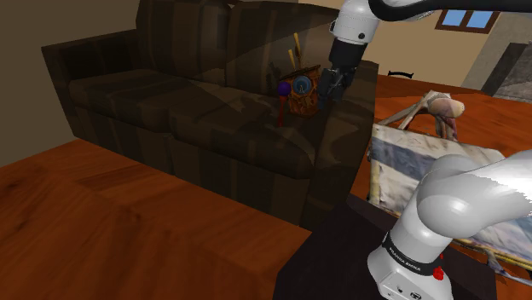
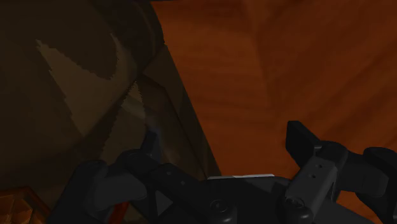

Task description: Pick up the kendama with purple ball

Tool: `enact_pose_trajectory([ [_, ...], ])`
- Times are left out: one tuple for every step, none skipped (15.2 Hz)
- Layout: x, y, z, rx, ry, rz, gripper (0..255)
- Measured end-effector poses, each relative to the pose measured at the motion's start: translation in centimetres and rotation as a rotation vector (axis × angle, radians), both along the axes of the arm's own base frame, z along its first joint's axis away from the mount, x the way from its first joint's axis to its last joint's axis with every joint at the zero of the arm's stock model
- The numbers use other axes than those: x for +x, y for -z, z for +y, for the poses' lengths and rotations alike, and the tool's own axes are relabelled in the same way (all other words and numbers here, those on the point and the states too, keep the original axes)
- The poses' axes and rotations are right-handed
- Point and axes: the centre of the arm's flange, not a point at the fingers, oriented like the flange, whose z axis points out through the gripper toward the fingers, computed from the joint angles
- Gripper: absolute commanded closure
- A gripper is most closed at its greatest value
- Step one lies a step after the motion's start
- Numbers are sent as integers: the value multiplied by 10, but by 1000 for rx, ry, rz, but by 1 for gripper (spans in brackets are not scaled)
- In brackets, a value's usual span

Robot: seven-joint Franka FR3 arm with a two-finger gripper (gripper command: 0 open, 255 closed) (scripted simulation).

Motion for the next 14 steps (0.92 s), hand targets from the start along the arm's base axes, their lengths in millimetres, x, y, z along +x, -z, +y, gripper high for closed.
enact_pose_trajectory([
  [0, 0, 0, 0, 0, 0, 0],
  [5, 1, -4, -4, 0, -3, 0],
  [12, 3, -8, -9, -1, -8, 0],
  [19, 5, -12, -16, -3, -14, 0],
  [28, 5, -19, -23, -4, -21, 0],
  [33, 9, -27, -30, -5, -27, 0],
  [45, 10, -32, -38, -6, -34, 0],
  [60, 13, -36, -45, -8, -41, 0],
  [69, 16, -42, -53, -9, -48, 0],
  [79, 21, -49, -61, -11, -54, 0],
  [88, 19, -56, -68, -12, -62, 0],
  [97, 21, -62, -76, -13, -69, 0],
  [106, 21, -66, -84, -15, -76, 0],
  [116, 25, -72, -91, -16, -83, 0],
])
